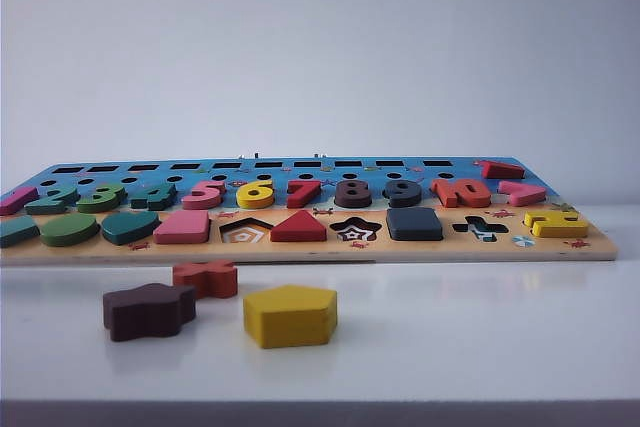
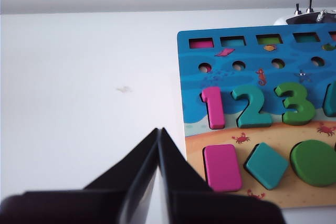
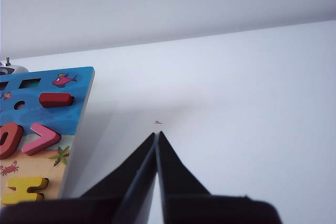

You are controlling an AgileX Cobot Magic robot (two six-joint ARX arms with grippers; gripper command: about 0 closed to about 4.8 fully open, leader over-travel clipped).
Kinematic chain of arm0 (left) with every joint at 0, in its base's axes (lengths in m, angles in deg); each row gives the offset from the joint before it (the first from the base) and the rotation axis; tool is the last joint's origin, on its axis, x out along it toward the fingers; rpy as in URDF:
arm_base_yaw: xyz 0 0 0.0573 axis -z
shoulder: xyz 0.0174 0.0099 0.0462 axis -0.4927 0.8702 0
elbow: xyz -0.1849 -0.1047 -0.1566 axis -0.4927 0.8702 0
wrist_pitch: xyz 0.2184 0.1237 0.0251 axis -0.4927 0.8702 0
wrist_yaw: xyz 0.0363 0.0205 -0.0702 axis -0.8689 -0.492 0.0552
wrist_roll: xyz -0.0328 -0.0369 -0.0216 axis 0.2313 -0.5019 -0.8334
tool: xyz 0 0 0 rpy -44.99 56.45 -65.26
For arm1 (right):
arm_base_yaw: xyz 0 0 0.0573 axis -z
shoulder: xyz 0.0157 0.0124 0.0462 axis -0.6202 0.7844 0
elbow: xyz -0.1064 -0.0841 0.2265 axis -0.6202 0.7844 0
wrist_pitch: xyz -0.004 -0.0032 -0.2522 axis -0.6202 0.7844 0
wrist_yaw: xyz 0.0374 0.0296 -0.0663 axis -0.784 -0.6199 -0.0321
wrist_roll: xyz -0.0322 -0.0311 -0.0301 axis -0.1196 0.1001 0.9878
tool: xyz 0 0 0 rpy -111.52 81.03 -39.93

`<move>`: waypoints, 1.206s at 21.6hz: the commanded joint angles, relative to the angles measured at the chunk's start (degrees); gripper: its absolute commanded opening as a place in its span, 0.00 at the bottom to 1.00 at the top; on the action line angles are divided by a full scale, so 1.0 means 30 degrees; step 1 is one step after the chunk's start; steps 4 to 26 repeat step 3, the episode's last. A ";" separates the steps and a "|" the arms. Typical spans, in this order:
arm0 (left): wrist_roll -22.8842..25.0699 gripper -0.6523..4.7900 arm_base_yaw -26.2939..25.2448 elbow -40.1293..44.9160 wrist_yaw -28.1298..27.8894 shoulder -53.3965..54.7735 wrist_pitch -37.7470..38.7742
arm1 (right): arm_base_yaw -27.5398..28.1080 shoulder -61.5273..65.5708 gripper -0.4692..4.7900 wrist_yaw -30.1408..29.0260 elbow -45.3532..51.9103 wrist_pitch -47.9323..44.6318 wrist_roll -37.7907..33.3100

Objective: Insert the cube into the slot.

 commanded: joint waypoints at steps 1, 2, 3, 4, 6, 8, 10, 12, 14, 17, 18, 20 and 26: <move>0.0066 0.15 0.0000 -0.0029 0.0015 0.0000 -0.0262 | -0.0022 -0.0044 0.08 -0.0007 0.0066 -0.0262 -0.0051; 0.0066 0.15 0.0000 -0.0029 0.0007 0.0000 -0.0262 | -0.0022 -0.0044 0.08 -0.0007 0.0066 -0.0262 -0.0051; 0.0073 0.15 0.0000 -0.0029 0.0007 0.0000 -0.0262 | -0.0022 -0.0044 0.08 -0.0007 0.0066 -0.0255 -0.0051; 0.0073 0.15 0.0000 -0.0029 0.0007 0.0000 -0.0262 | -0.0022 -0.0044 0.08 -0.0007 0.0066 -0.0255 -0.0051; 0.0073 0.15 0.0000 -0.0029 0.0007 0.0000 -0.0262 | -0.0022 -0.0044 0.08 -0.0007 0.0066 -0.0255 -0.0051; 0.0073 0.15 0.0000 -0.0029 0.0007 0.0000 -0.0262 | -0.0022 -0.0044 0.08 -0.0007 0.0066 -0.0255 -0.0051; 0.0073 0.15 0.0000 -0.0029 0.0007 0.0000 -0.0262 | -0.0022 -0.0044 0.08 -0.0007 0.0066 -0.0255 -0.0051; 0.0073 0.15 0.0000 -0.0029 0.0007 0.0000 -0.0262 | -0.0022 -0.0044 0.08 -0.0007 0.0066 -0.0255 -0.0051; 0.0073 0.15 0.0000 -0.0029 0.0007 0.0000 -0.0262 | -0.0022 -0.0044 0.08 -0.0007 0.0066 -0.0255 -0.0051; 0.0073 0.15 0.0000 -0.0029 0.0007 0.0000 -0.0262 | -0.0022 -0.0044 0.08 -0.0007 0.0066 -0.0255 -0.0051; 0.0073 0.15 0.0000 -0.0029 0.0007 0.0000 -0.0262 | -0.0022 -0.0044 0.08 -0.0007 0.0066 -0.0255 -0.0051; 0.0073 0.15 0.0000 -0.0029 0.0007 0.0000 -0.0262 | -0.0022 -0.0044 0.08 -0.0007 0.0066 -0.0255 -0.0051; 0.0073 0.15 0.0000 -0.0029 0.0007 0.0000 -0.0262 | -0.0022 -0.0044 0.08 -0.0007 0.0066 -0.0255 -0.0051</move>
